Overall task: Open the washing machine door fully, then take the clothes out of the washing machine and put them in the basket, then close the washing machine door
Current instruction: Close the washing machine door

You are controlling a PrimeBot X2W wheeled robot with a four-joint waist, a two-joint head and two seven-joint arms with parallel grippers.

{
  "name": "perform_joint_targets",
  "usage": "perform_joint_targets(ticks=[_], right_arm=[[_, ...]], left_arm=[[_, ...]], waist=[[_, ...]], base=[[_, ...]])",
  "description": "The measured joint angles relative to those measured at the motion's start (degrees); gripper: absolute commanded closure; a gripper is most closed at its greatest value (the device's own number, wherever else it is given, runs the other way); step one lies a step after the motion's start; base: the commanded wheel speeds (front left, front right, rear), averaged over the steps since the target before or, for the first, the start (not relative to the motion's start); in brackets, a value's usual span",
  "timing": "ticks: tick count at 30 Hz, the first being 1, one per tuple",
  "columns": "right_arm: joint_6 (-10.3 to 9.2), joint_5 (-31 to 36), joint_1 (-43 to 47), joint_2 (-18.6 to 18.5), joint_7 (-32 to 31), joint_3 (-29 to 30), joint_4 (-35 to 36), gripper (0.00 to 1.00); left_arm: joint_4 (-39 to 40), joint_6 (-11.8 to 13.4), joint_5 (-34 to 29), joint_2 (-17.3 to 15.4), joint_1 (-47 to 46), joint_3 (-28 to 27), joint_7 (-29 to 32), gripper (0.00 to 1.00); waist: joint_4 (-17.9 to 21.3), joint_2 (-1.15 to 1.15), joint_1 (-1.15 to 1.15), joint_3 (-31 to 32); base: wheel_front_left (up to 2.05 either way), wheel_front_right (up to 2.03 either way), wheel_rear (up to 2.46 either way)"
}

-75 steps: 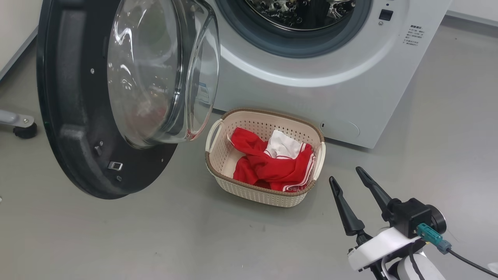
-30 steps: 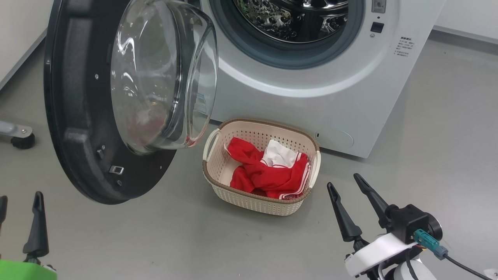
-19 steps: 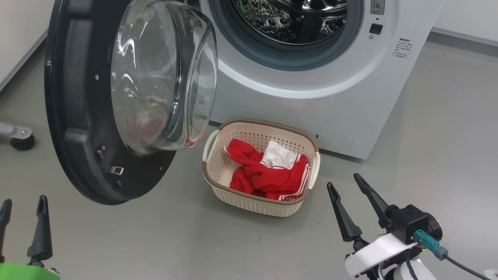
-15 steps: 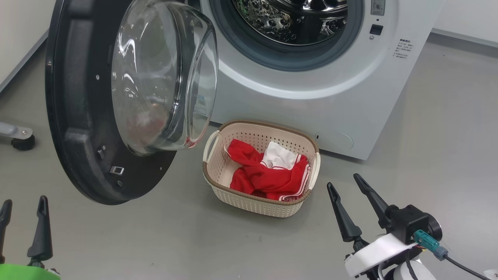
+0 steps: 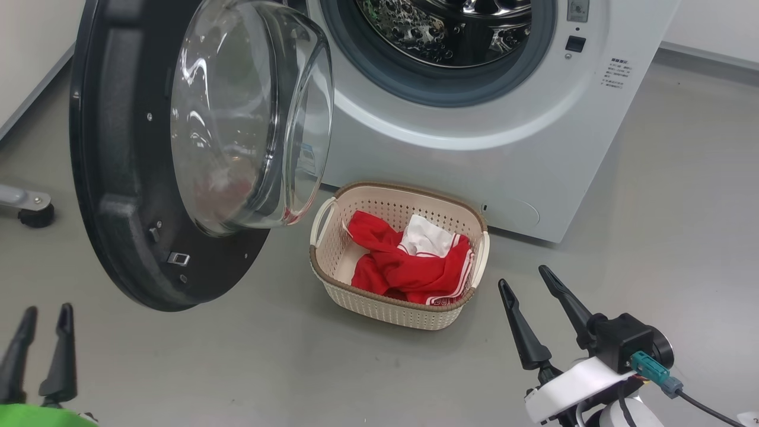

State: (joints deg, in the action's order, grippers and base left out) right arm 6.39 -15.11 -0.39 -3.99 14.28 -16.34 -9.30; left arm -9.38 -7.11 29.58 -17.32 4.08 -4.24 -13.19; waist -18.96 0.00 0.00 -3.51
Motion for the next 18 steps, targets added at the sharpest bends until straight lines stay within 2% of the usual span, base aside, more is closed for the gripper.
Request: perform_joint_targets(ticks=[9, 15, 18], right_arm=[[-0.02, 0.0, 0.0, 0.0, 0.1, 0.0, 0.6, 0.0], [-0.02, 0.1, 0.0, 0.0, 0.2, 0.2, 0.7, 0.0], [-0.02, 0.1, -0.1, 0.0, 0.2, 0.2, 0.7, 0.0]], left_arm=[[0.2, 0.0, 1.4, -1.1, 0.0, 1.2, 0.0, 1.0], [0.9, 0.0, 2.2, -5.0, -0.7, 2.0, 1.6, 1.0], [1.0, 0.0, 4.7, -7.1, -3.6, 1.7, 3.7, 1.0]], waist=[[0.2, 0.0, 0.0, -1.5], [0.3, 0.0, 0.0, -2.7], [0.3, 0.0, 0.0, -3.2]], base=[[0.0, 0.0, 0.0], [0.0, 0.0, 0.0], [0.0, 0.0, 0.0]])
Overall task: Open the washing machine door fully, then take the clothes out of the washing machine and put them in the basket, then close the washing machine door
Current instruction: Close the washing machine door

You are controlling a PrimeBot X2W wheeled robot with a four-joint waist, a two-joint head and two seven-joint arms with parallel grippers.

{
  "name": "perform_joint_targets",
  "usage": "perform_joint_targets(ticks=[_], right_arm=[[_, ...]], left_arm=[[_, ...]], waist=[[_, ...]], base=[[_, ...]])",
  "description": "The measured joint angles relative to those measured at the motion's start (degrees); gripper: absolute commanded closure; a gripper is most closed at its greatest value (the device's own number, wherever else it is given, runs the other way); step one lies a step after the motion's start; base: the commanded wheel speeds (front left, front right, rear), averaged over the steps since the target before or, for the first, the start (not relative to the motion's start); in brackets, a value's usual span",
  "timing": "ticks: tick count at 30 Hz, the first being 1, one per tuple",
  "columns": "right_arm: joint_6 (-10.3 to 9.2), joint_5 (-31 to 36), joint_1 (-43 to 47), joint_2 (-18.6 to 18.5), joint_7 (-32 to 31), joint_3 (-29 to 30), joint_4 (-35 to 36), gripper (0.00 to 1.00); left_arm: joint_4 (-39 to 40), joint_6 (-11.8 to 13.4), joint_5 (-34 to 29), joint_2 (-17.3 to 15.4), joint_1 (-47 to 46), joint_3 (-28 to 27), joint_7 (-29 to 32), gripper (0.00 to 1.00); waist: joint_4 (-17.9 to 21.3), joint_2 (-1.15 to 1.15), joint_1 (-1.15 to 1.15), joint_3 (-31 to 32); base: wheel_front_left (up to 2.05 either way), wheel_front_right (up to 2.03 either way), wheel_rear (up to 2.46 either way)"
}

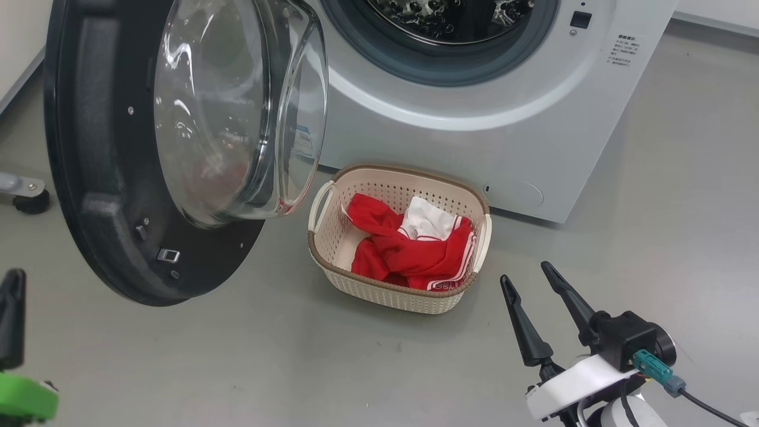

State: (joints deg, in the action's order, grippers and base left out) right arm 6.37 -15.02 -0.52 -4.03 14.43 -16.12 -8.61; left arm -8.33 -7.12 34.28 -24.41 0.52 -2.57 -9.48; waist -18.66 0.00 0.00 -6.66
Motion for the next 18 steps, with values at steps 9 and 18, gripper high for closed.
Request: perform_joint_targets(ticks=[9, 18], right_arm=[[0.0, 0.4, -0.2, -0.1, 0.0, -0.4, 0.0, 0.0], [0.01, 0.5, -1.1, -0.5, 0.0, -0.3, -0.1, 0.0]], left_arm=[[-1.8, 0.0, 14.0, -1.5, -5.8, -4.3, 8.8, 1.0], [-7.1, 0.9, 36.9, 5.1, -13.2, -10.8, 22.1, 1.0]], waist=[[0.3, 0.0, 0.0, -1.0], [1.2, 0.0, 0.0, -2.3]], base=[[0.0, 0.0, 0.0], [0.0, 0.0, 0.0]])
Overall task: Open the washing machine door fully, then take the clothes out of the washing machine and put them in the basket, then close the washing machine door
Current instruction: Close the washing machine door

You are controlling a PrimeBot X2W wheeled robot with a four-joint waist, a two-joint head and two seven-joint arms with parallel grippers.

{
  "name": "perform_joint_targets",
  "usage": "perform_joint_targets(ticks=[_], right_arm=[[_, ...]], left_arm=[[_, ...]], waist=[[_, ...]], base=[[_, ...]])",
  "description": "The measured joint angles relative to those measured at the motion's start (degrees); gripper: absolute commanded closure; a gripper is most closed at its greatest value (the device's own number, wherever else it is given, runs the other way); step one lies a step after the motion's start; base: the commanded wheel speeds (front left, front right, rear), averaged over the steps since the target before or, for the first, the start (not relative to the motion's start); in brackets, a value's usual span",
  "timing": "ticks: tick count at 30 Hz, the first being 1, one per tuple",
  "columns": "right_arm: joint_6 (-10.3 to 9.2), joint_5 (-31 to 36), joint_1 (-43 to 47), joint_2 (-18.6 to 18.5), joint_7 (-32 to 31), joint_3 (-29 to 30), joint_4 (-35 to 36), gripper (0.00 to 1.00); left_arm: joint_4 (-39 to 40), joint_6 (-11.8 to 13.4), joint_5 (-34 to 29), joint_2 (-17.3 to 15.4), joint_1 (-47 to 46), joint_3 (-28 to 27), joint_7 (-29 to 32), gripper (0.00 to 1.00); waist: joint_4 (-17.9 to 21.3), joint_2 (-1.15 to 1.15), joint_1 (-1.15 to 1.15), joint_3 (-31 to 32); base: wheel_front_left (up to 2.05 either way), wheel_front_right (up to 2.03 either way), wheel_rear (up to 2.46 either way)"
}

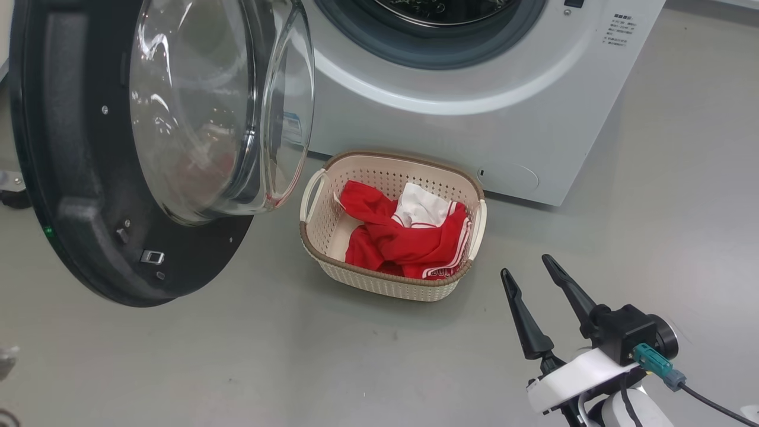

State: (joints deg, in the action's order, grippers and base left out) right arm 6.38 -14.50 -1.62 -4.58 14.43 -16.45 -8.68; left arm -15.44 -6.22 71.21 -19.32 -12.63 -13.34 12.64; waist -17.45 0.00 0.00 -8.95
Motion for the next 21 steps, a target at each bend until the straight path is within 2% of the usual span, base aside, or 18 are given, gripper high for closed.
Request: perform_joint_targets(ticks=[3, 10, 14, 21], right_arm=[[0.0, 0.0, 0.0, 0.0, 0.0, 0.1, 0.0, 0.0], [0.0, 0.0, -0.1, 0.0, 0.0, 0.2, 0.0, 0.0], [0.0, 0.0, -0.2, 0.0, 0.0, 0.3, 0.0, 0.0], [0.0, 0.0, -0.2, 0.0, 0.0, 0.3, 0.0, 0.0]], left_arm=[[-1.2, 2.3, 6.8, 2.2, -2.1, -1.8, 4.3, 1.0], [-2.4, 7.1, 17.4, 3.5, -4.9, -3.6, 14.3, 1.0], [-2.4, 9.5, 21.1, 4.0, -5.7, -4.0, 18.7, 1.0], [-1.6, 11.2, 24.4, 4.0, -6.0, -3.8, 24.3, 1.0]], waist=[[0.1, 0.0, 0.0, -0.1], [0.3, 0.0, 0.0, -0.4], [0.3, 0.0, 0.0, -0.5], [0.3, 0.0, 0.0, -0.6]], base=[[0.0, 0.0, 0.0], [0.0, 0.0, 0.0], [0.0, 0.0, 0.0], [0.0, 0.0, 0.0]])
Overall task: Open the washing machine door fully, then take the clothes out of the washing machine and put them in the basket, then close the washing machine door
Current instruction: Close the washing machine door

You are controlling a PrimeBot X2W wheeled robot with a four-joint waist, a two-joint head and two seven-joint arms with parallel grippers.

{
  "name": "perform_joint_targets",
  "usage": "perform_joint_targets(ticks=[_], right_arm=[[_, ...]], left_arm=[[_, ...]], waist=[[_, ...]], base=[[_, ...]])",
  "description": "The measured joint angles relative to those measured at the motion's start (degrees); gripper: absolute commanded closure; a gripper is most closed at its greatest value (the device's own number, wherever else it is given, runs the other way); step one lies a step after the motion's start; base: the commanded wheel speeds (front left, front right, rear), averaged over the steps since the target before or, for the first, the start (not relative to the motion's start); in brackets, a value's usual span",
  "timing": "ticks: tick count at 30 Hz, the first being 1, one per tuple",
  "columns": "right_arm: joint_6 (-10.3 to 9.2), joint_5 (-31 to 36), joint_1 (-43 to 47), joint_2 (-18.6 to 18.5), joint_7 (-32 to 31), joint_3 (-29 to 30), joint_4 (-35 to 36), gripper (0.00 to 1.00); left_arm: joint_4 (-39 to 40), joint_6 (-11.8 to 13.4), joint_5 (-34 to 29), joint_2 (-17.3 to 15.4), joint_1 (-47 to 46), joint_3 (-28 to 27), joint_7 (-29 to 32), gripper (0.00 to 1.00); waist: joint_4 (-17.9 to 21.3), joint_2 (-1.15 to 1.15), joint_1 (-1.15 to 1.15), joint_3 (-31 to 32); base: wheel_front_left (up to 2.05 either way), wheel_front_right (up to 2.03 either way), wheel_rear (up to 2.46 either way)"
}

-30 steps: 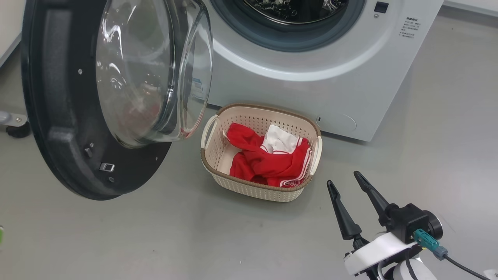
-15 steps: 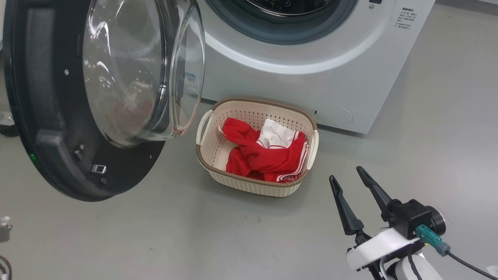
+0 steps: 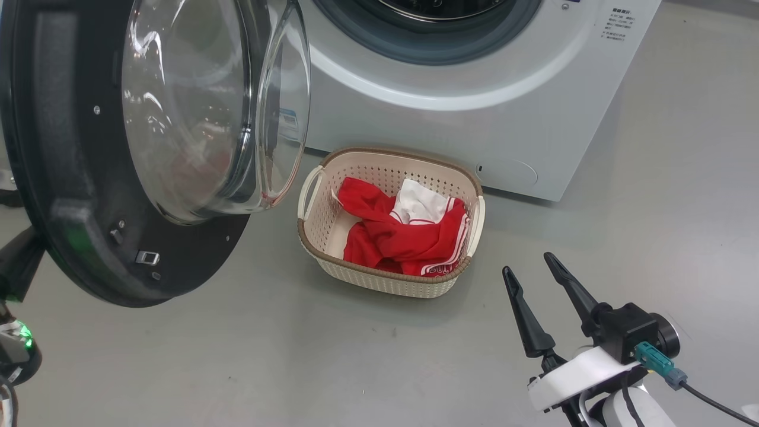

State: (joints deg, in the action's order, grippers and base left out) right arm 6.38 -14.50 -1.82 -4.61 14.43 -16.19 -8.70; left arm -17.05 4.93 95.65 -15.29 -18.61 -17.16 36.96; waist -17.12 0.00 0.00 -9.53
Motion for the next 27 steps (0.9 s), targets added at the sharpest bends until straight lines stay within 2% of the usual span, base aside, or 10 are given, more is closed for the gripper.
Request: perform_joint_targets(ticks=[11, 16, 27], right_arm=[[0.01, 0.0, -0.1, 0.0, 0.0, -0.1, -0.1, 0.0], [0.02, 0.1, -0.6, 0.0, 0.0, -1.0, -0.4, 0.0], [0.03, 0.1, -1.2, 0.1, 0.0, -1.6, -0.5, 0.0]], left_arm=[[3.2, 0.6, 3.7, 0.4, 0.1, 3.0, 8.9, 1.0], [4.7, 0.8, 5.8, 0.6, 1.3, 2.8, 10.7, 1.0], [9.5, 1.3, 9.3, 3.5, 3.8, 4.5, 14.9, 1.0]], waist=[[0.6, 0.0, 0.0, -0.1], [1.6, 0.0, 0.0, -0.2], [5.4, 0.0, 0.0, -0.5]], base=[[0.0, 0.0, 0.0], [0.0, 0.0, 0.0], [0.0, 0.0, 0.0]])
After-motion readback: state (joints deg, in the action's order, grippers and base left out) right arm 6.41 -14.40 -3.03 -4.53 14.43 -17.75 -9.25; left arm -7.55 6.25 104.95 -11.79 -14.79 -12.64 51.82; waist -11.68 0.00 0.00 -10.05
